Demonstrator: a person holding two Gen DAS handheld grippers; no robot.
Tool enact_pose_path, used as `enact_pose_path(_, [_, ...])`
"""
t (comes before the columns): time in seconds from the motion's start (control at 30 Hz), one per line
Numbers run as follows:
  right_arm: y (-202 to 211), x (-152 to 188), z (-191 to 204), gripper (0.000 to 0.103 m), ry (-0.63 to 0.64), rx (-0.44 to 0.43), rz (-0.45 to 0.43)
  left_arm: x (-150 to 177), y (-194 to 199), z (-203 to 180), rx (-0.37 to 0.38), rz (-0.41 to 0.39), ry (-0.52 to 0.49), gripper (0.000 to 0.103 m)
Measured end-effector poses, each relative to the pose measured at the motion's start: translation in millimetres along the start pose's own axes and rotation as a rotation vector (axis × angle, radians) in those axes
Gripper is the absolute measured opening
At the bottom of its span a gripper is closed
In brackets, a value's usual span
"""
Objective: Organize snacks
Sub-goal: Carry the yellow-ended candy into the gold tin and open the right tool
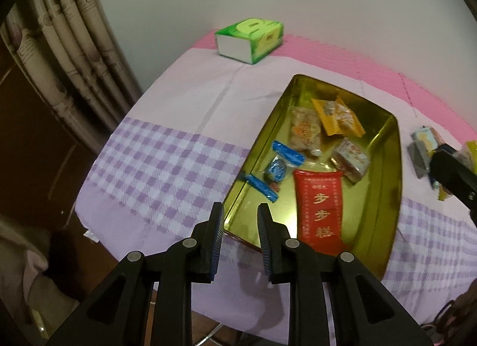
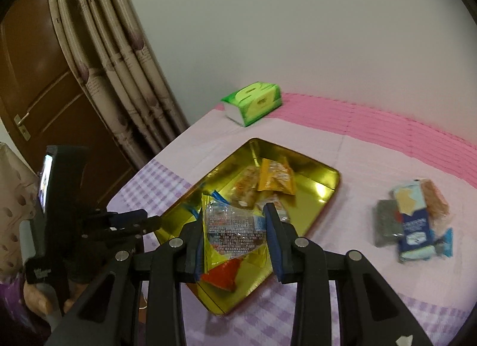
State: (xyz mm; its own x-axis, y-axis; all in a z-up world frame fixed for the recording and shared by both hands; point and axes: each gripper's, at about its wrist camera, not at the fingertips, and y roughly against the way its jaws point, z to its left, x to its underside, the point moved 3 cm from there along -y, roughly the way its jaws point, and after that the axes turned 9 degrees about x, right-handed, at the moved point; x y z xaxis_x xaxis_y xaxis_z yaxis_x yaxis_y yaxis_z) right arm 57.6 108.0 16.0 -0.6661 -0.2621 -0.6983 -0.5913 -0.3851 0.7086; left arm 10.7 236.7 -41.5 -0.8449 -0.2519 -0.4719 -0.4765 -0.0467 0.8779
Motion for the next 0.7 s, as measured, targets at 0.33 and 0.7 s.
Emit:
enact_pose_path(0.33, [-49.5,-5.4,15.1,0.032,0.016,-0.014,0.057,-3.3,-6.8,20.7,-0.021,0.022,0.075,0.025])
enact_pose_path(0.7, [-74.9,-3.7,15.7,0.034,0.029,-0.006,0.09,-4.5,-9.6,21.0,-0.028,0.028,0.063,0.026])
